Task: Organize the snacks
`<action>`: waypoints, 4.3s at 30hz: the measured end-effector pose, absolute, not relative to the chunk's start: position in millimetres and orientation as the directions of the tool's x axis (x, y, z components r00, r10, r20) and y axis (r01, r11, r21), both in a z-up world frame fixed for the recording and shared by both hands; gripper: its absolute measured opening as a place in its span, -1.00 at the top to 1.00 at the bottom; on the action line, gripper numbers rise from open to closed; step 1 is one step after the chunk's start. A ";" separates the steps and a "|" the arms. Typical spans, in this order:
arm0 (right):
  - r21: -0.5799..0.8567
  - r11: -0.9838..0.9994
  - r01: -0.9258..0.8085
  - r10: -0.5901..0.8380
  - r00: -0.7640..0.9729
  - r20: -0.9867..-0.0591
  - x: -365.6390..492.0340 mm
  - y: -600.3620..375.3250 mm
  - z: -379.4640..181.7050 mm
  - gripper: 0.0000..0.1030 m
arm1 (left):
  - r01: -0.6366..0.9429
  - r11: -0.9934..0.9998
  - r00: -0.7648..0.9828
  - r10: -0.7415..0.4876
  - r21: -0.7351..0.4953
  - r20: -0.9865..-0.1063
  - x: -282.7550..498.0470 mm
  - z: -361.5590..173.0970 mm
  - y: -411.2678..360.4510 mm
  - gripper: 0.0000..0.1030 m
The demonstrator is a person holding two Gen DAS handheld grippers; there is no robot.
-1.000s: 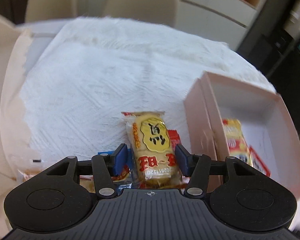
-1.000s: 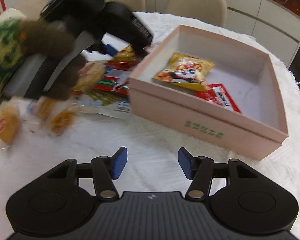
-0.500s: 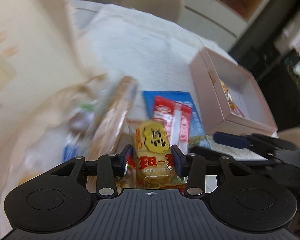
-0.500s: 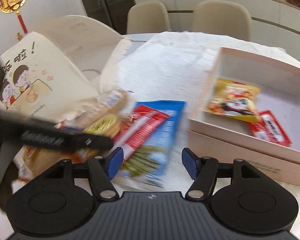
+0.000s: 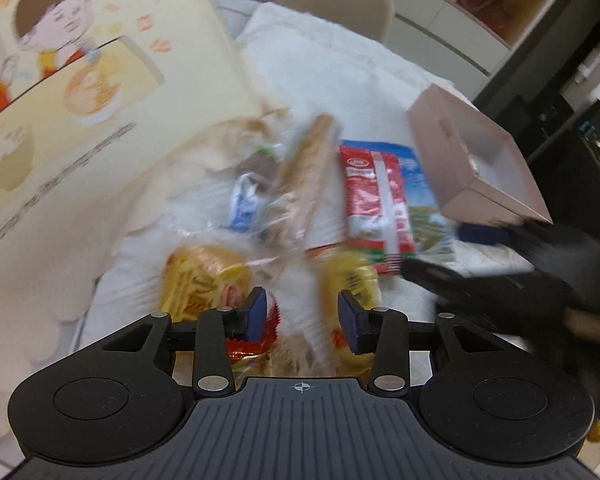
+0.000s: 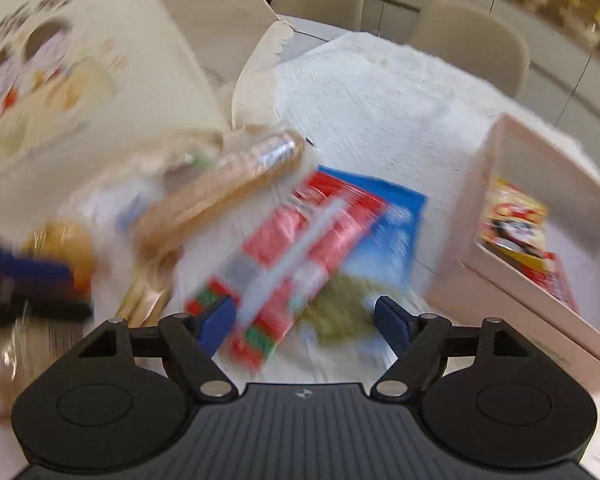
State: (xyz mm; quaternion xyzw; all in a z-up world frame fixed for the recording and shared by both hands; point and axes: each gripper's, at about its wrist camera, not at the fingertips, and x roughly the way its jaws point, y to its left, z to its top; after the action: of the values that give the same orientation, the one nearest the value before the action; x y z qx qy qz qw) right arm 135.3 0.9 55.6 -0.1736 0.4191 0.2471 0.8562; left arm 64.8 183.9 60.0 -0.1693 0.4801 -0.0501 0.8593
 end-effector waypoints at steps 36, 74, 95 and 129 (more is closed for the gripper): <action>-0.027 0.912 -0.410 0.253 0.612 -0.750 93.1 -95.3 48.7 -0.22 | 0.008 0.951 0.494 -0.272 -0.309 -0.825 57.0 68.5 114.7 0.19; 0.060 0.898 -0.436 0.284 0.469 -0.836 59.4 -178.9 70.4 0.22 | 0.161 0.922 0.368 -0.388 -0.353 -0.845 42.4 52.0 7.6 0.20; 0.229 0.928 -0.294 0.346 0.450 -0.823 118.8 -148.5 23.2 0.38 | -0.039 0.955 0.417 -0.251 -0.293 -0.874 50.0 41.3 38.7 0.20; 0.101 0.955 -0.280 0.261 0.624 -0.737 205.7 -242.7 100.5 0.19 | 0.158 0.898 0.487 -0.432 -0.410 -0.759 253.3 108.2 -14.0 0.14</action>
State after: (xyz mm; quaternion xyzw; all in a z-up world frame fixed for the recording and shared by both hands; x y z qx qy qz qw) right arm 205.7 -242.7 100.5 -0.0119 0.4068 0.1499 0.9011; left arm 253.3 -14.0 108.2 -0.1439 0.4755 -0.1737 0.8503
